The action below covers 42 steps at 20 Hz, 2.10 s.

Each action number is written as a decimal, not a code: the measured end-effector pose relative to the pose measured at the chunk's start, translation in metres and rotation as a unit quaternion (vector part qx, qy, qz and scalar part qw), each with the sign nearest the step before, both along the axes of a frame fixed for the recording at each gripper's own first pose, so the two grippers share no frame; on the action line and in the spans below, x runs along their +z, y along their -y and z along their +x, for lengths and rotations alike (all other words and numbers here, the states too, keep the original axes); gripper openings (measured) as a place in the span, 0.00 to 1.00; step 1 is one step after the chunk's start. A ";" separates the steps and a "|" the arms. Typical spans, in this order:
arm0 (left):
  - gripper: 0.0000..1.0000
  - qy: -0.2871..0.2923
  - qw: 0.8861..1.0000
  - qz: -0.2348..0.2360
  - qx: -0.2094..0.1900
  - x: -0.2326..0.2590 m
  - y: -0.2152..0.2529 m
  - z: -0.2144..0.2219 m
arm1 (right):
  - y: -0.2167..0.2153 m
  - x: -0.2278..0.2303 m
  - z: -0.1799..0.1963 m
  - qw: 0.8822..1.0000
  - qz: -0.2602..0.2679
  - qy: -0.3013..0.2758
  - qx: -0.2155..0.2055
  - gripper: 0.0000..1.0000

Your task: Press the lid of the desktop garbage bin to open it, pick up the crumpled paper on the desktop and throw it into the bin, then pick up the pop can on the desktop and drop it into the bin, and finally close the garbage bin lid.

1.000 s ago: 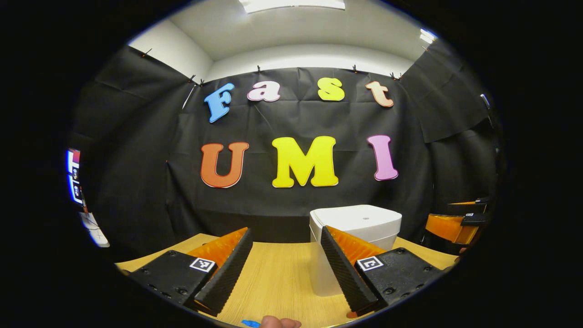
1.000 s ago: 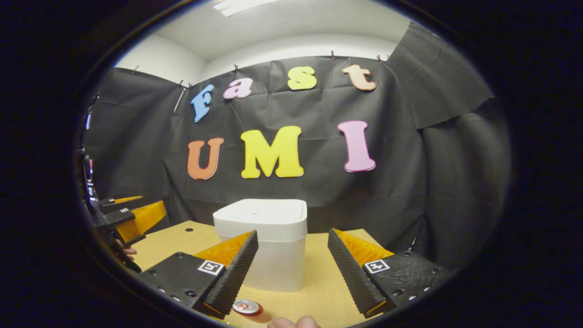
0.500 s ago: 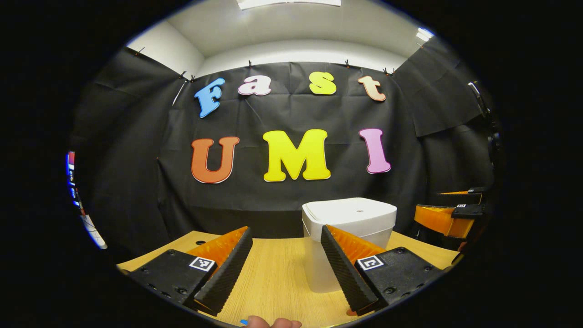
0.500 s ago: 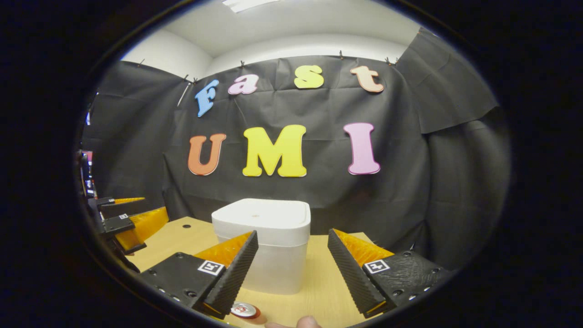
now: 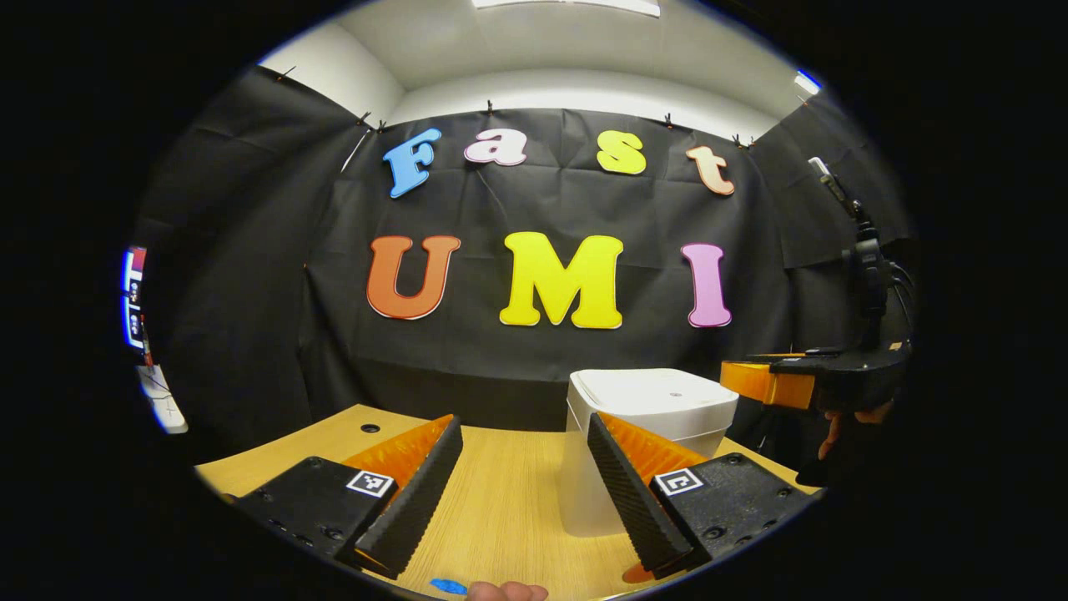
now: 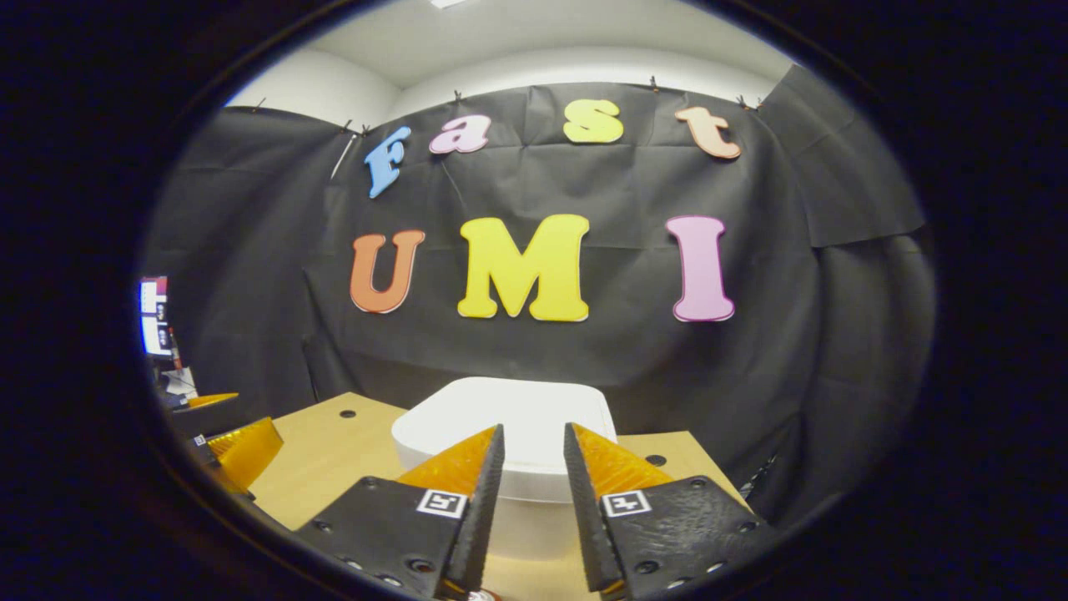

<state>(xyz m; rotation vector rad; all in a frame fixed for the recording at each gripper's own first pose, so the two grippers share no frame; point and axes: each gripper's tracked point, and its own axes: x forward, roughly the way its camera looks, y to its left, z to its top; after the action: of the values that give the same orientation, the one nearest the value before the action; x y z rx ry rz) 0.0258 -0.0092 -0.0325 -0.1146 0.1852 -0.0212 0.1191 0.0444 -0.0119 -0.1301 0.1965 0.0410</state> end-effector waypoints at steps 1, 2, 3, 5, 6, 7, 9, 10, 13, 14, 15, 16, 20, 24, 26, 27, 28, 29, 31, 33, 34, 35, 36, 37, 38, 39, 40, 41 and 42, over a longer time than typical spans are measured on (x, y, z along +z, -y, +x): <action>0.97 -0.001 1.000 -0.004 0.004 -0.002 -0.004 -0.001 | 0.000 -0.003 0.007 1.000 0.006 -0.009 -0.002 0.25; 0.97 -0.003 1.000 -0.005 0.009 -0.004 -0.008 -0.002 | -0.002 -0.006 0.012 1.000 0.008 -0.016 -0.002 0.13; 0.97 -0.004 1.000 -0.005 0.010 -0.006 -0.012 -0.003 | -0.004 -0.009 0.017 1.000 0.007 -0.020 0.000 0.00; 0.97 -0.004 1.000 -0.003 0.012 -0.008 -0.017 -0.005 | -0.006 -0.009 0.025 1.000 0.000 -0.019 0.002 0.01; 0.97 -0.004 1.000 -0.005 0.013 -0.009 -0.019 -0.005 | -0.008 -0.011 0.029 1.000 -0.001 -0.022 0.003 0.01; 0.97 -0.003 1.000 -0.008 0.012 -0.010 -0.021 -0.007 | -0.008 -0.018 0.039 1.000 -0.005 -0.026 -0.004 0.01; 0.97 -0.002 1.000 -0.012 0.014 -0.010 -0.025 -0.009 | -0.003 -0.022 0.036 0.999 -0.005 -0.030 -0.010 0.00; 0.97 -0.001 1.000 -0.011 0.016 -0.011 -0.028 -0.011 | -0.005 -0.023 0.039 0.999 -0.001 -0.033 -0.010 0.00; 0.97 0.001 1.000 -0.012 0.016 -0.011 -0.032 -0.014 | 0.001 -0.028 0.049 0.999 0.020 -0.040 -0.027 0.00; 0.97 0.000 1.000 -0.012 0.017 -0.013 -0.035 -0.016 | 0.001 -0.029 0.048 0.999 0.019 -0.041 -0.026 0.00; 0.97 -0.001 1.000 -0.010 0.019 -0.015 -0.038 -0.017 | 0.001 -0.030 0.045 0.999 0.013 -0.040 -0.025 0.00; 1.00 -0.003 1.000 -0.007 0.023 -0.017 -0.041 -0.018 | 0.000 -0.032 0.044 0.999 0.003 -0.040 -0.024 0.00; 0.97 -0.012 0.999 -0.014 0.026 -0.026 -0.042 -0.018 | 0.000 -0.036 0.045 0.997 -0.041 -0.062 -0.033 0.01; 0.97 -0.007 0.999 -0.016 0.029 -0.024 -0.046 -0.018 | -0.001 -0.021 0.039 0.998 -0.042 -0.038 -0.023 0.01; 0.97 -0.007 0.999 -0.012 0.030 -0.024 -0.047 -0.020 | -0.005 -0.012 0.037 0.999 -0.029 -0.027 -0.022 0.00; 0.97 -0.005 0.999 -0.012 0.029 -0.024 -0.048 -0.020 | -0.005 -0.008 0.037 0.999 -0.033 -0.017 -0.019 0.00; 0.97 -0.001 1.000 -0.013 0.028 -0.022 -0.048 -0.021 | -0.004 -0.001 0.035 0.999 -0.042 -0.004 -0.018 0.00; 0.97 0.002 1.000 -0.012 0.028 -0.020 -0.047 -0.023 | -0.004 0.009 0.029 0.999 -0.045 0.011 -0.017 0.14; 0.97 0.006 1.000 -0.007 0.026 -0.018 -0.047 -0.024 | -0.005 0.021 0.021 0.999 -0.030 0.037 -0.012 0.37; 0.97 0.008 1.000 -0.003 0.027 -0.018 -0.048 -0.026 | -0.007 0.028 0.012 0.998 -0.029 0.053 -0.008 0.53; 0.97 0.010 1.000 -0.003 0.028 -0.018 -0.049 -0.027 | -0.008 0.028 0.007 0.998 -0.033 0.057 -0.005 0.64; 0.97 0.012 1.000 -0.002 0.028 -0.016 -0.048 -0.029 | -0.009 0.027 0.002 0.998 -0.035 0.059 0.000 0.76; 0.97 0.013 1.000 0.001 0.028 -0.015 -0.049 -0.029 | -0.009 0.026 -0.003 0.997 -0.037 0.061 0.003 0.79; 0.97 0.012 0.999 0.005 0.029 -0.015 -0.049 -0.030 | -0.010 0.026 -0.007 0.997 -0.035 0.063 0.006 0.88; 0.97 0.012 1.000 0.007 0.028 -0.016 -0.049 -0.031 | -0.009 0.028 -0.012 0.997 -0.034 0.069 0.005 0.92; 0.97 0.012 1.000 0.008 0.028 -0.017 -0.050 -0.032 | -0.007 0.031 -0.017 0.996 -0.032 0.078 0.004 0.95; 0.97 0.010 1.000 0.009 0.027 -0.017 -0.050 -0.034 | -0.004 0.031 -0.022 0.996 -0.031 0.084 0.002 0.95; 0.97 0.010 1.000 0.008 0.025 -0.018 -0.049 -0.036 | -0.002 0.031 -0.028 0.996 -0.028 0.089 0.001 0.93; 0.97 0.009 1.000 0.007 0.022 -0.019 -0.048 -0.037 | -0.001 0.030 -0.034 0.996 -0.025 0.091 0.002 0.97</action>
<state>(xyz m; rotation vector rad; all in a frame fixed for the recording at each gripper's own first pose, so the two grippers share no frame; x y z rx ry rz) -0.0111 0.0390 -0.0516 -0.1035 0.1657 0.0222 0.0852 0.0453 0.0176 -0.1838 0.0151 0.0272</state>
